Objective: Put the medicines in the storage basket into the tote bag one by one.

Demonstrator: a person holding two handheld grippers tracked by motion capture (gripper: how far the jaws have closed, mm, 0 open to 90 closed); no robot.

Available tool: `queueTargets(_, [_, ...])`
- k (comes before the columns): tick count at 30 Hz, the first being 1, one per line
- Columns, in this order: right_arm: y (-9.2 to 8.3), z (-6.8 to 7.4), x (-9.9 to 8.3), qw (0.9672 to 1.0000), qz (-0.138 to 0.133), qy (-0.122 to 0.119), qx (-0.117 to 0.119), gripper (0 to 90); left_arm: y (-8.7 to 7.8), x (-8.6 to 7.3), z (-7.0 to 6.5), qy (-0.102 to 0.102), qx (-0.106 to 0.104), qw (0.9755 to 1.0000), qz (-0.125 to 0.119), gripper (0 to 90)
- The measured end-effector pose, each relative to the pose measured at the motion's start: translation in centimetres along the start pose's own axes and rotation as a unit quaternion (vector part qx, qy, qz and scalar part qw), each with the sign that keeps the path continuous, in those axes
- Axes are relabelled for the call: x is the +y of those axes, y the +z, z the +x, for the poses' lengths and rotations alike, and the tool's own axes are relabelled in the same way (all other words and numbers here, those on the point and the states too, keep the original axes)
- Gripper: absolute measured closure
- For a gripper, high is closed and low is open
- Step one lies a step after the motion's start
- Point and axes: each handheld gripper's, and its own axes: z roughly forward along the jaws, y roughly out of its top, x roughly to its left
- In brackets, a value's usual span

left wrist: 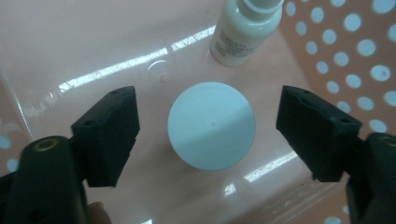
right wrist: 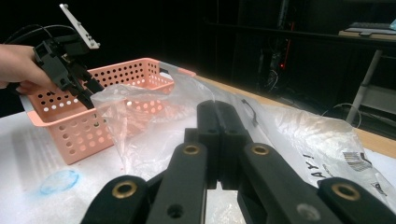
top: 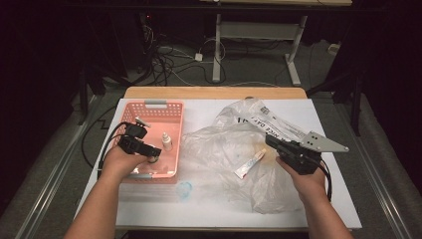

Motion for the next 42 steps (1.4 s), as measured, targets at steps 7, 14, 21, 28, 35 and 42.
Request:
queueTargets(7, [-0.1,0.0,0.1,1.0,-0.001,-0.001,0.0,90.0,0.2,0.1,0.1,0.001,-0.006,0.9999,0.014,40.1])
queueTargets(14, [0.0,0.1,0.1,1.0,0.0,-0.002,0.0,90.0,0.4,0.1,0.1,-0.002,-0.003,0.9998,0.021,48.4])
queueTargets(21, [0.0,0.1,0.0,1.0,0.0,-0.003,0.0,90.0,0.3,0.0,-0.1,0.005,0.002,0.9998,0.018,48.9])
queueTargets(28, [0.0,0.1,0.1,1.0,0.0,-0.002,0.001,90.0,-0.3,-0.1,-0.3,0.003,-0.005,1.0,-0.008,49.0])
queueTargets(35, [0.0,0.1,0.1,1.0,-0.002,-0.001,0.001,90.0,-1.1,-0.7,-0.9,0.005,-0.012,0.9992,-0.037,49.0])
queueTargets(42, [0.0,0.1,0.1,1.0,-0.002,-0.002,0.001,90.0,-2.0,-2.1,-1.8,0.004,-0.017,0.995,-0.099,49.0])
